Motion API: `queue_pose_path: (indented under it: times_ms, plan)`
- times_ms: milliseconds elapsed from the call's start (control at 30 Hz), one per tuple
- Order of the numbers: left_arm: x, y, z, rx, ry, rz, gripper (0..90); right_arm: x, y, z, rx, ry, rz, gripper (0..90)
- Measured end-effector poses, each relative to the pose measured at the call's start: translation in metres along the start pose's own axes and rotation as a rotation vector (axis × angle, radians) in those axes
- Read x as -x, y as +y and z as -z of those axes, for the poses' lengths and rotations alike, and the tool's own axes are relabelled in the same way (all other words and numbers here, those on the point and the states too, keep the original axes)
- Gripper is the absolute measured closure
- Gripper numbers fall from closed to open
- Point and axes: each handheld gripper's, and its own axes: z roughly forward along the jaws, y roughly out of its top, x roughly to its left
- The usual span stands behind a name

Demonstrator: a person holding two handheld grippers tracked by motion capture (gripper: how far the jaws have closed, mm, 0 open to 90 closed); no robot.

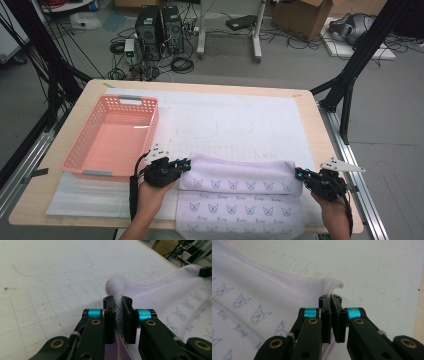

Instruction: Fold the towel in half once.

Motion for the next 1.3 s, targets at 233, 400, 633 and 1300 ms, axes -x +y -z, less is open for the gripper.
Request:
queue_pose_path:
  times_ms: [233, 400, 633, 1300]
  plan:
    - [0.014, -0.012, 0.024, 0.037, -0.019, -0.027, 79.6, -0.013, -0.011, 0.024, 0.021, 0.032, 0.018, 86.8]
    - [0.020, -0.031, 0.039, 0.009, -0.040, -0.015, 79.7, -0.020, -0.025, 0.035, -0.006, 0.054, 0.019, 86.8]
    - [0.025, -0.055, 0.048, -0.069, -0.057, -0.011, 79.8, -0.029, -0.045, 0.041, -0.099, 0.070, 0.022, 86.6]
    - [0.013, -0.047, 0.015, -0.147, -0.003, 0.031, 31.0, -0.018, -0.044, 0.010, -0.131, 0.036, -0.008, 38.6]
